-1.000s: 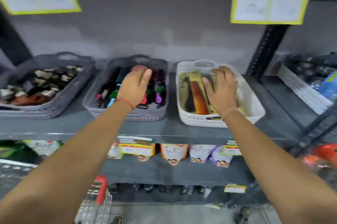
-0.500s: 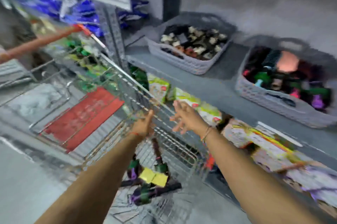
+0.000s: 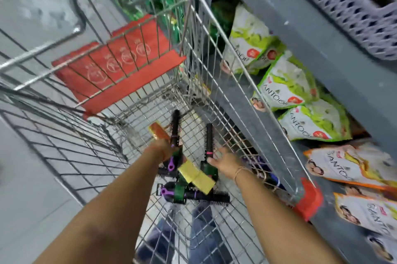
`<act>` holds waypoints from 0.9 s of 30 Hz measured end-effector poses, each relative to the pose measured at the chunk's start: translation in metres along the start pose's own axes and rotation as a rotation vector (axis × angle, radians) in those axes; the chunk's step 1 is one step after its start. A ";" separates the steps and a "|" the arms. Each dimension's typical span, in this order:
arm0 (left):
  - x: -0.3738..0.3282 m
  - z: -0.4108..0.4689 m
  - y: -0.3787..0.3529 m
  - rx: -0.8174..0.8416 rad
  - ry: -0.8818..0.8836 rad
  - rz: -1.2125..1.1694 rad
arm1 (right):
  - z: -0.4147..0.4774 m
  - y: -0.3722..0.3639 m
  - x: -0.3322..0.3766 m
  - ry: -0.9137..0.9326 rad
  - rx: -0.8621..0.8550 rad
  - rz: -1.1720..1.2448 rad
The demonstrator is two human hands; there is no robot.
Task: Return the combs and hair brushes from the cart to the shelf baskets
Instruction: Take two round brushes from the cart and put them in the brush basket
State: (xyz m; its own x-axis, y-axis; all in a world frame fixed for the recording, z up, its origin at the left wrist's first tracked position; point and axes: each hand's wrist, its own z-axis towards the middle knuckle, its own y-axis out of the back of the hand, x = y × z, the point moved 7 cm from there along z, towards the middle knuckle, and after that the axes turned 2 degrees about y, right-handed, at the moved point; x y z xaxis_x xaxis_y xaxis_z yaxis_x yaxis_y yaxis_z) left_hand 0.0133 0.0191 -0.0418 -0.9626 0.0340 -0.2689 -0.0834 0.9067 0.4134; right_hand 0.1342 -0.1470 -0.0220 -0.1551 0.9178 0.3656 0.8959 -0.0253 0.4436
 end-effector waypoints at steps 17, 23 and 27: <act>0.028 0.054 -0.021 -0.184 0.146 -0.220 | 0.051 -0.032 -0.055 -0.279 -0.287 0.170; 0.024 0.044 -0.024 -0.172 0.148 -0.840 | 0.042 -0.001 -0.052 -0.079 -0.469 0.188; 0.003 0.024 -0.030 0.021 -0.032 -1.136 | 0.016 0.014 -0.026 0.150 -0.766 0.118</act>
State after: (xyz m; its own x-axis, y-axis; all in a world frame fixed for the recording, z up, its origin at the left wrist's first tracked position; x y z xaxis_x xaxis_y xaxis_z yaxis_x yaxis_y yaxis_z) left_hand 0.0188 0.0022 -0.0765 -0.3255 -0.8016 -0.5015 -0.8991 0.4266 -0.0983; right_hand 0.1574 -0.1647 -0.0379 -0.1803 0.8302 0.5276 0.3819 -0.4352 0.8153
